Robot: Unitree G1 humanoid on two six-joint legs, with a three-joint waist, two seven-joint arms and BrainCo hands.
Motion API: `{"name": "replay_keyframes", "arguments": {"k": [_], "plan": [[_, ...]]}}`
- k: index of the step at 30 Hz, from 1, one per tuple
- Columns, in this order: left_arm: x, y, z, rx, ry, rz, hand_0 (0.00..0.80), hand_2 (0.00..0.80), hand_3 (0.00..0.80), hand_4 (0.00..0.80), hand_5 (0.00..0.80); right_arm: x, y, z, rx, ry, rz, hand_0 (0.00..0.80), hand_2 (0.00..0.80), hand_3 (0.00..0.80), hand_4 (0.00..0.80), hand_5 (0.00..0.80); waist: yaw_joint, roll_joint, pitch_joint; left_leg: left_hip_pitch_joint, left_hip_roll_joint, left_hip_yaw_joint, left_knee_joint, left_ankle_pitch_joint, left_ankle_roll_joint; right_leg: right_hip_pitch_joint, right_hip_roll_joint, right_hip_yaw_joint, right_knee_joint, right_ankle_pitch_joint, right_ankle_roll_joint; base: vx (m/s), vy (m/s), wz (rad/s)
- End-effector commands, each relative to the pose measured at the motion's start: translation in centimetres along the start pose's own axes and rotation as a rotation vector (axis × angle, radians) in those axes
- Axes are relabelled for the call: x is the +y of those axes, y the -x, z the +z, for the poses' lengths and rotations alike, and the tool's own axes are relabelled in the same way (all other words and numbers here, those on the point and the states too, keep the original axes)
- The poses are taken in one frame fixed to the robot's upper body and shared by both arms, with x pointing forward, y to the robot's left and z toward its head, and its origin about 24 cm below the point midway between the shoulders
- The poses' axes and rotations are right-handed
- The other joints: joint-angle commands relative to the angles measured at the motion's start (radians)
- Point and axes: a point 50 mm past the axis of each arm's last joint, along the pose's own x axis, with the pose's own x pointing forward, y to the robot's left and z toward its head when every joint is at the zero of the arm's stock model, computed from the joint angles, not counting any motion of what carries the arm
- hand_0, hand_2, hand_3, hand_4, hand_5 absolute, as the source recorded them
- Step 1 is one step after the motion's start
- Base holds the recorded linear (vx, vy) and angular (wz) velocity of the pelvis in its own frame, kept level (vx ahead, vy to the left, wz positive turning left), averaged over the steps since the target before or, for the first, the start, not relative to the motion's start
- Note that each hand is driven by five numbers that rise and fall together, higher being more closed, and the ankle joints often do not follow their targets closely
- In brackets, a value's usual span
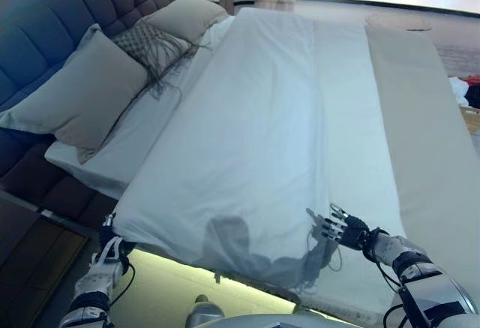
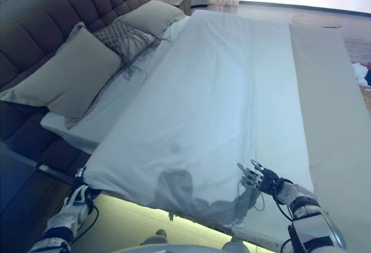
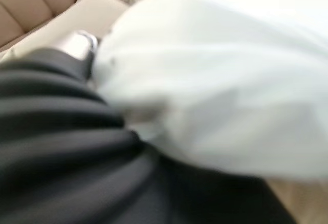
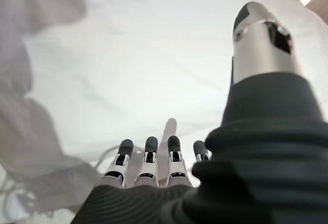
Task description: Make the bed neatly
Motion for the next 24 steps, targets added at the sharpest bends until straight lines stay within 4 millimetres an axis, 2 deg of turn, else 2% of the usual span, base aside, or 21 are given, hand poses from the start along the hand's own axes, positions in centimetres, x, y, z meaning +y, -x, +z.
{"name": "replay_keyframes", "arguments": {"k": [1,4,5,8,10,13,17,24], "plan": [[0.0,3.2,11.1,-0.343,-0.073,0.076,0.800,0.800,0.800,0.800,0.800,1.5,-0.4,2.0,-0.043,0.022,0.015,0.000,0.000,0.000,0.000,0.000,0.071,-0.043,-0.009,-0.026,0.006,-0.020,0.001,0.010,-0.010,0.082,-0.099,-0.044,0.024,-0.086,0.080,0.016,0.075,0.07],[0.5,4.4,13.2,-0.411,-0.079,0.169,0.800,0.800,0.800,0.800,0.800,1.6,-0.5,1.8,-0.044,0.027,0.022,0.000,0.000,0.000,0.000,0.000,0.075,-0.042,-0.011,-0.029,-0.001,-0.028,0.001,0.010,-0.007,0.086,-0.100,-0.051,0.025,-0.088,0.082,0.018,0.047,0.08],[1.1,5.4,14.5,-0.468,-0.067,0.240,0.800,0.800,0.800,0.800,0.800,1.6,-0.5,1.8,-0.047,0.027,0.023,0.000,0.000,0.000,0.000,0.000,0.081,-0.040,-0.012,-0.031,-0.002,-0.031,0.002,0.010,-0.006,0.087,-0.101,-0.057,0.026,-0.089,0.082,0.010,0.030,0.06],[2.7,7.6,16.2,-0.562,-0.024,0.358,0.800,0.800,0.800,0.800,0.800,1.4,-0.4,1.8,-0.051,0.024,0.022,0.000,0.000,0.000,0.000,0.000,0.089,-0.039,-0.010,-0.037,-0.005,-0.038,0.005,0.011,-0.004,0.088,-0.102,-0.063,0.028,-0.091,0.082,0.007,0.020,0.04],[3.8,8.7,16.6,-0.591,-0.010,0.400,0.800,0.800,0.800,0.800,0.800,1.2,-0.4,1.8,-0.055,0.018,0.012,0.000,0.000,0.000,0.000,0.000,0.092,-0.040,-0.006,-0.037,-0.004,-0.040,0.006,0.011,-0.004,0.088,-0.102,-0.066,0.030,-0.092,0.081,0.000,0.000,0.00],[5.3,9.6,16.0,-0.570,-0.014,0.409,0.800,0.800,0.800,0.800,0.800,0.2,0.1,1.7,-0.057,0.008,-0.019,0.000,0.000,0.000,0.000,0.000,0.094,-0.040,0.001,-0.037,-0.004,-0.043,0.008,0.010,-0.003,0.090,-0.101,-0.068,0.028,-0.092,0.080,0.011,0.039,0.00],[5.5,8.8,14.6,-0.492,-0.042,0.365,0.800,0.800,0.800,0.800,0.800,-1.0,0.8,2.2,-0.061,-0.007,-0.049,0.000,0.000,0.000,0.000,0.000,0.095,-0.040,0.007,-0.042,-0.006,-0.045,0.009,0.009,-0.003,0.088,-0.102,-0.067,0.029,-0.091,0.081,0.001,0.041,0.01],[3.3,5.8,12.6,-0.384,-0.094,0.285,0.800,0.800,0.800,0.800,0.800,-2.2,1.4,1.9,-0.057,-0.030,-0.064,0.000,0.000,0.000,0.000,0.000,0.090,-0.044,0.011,-0.048,-0.014,-0.049,0.008,0.003,0.002,0.083,-0.106,-0.062,0.022,-0.083,0.088,-0.002,0.019,0.02]]}}
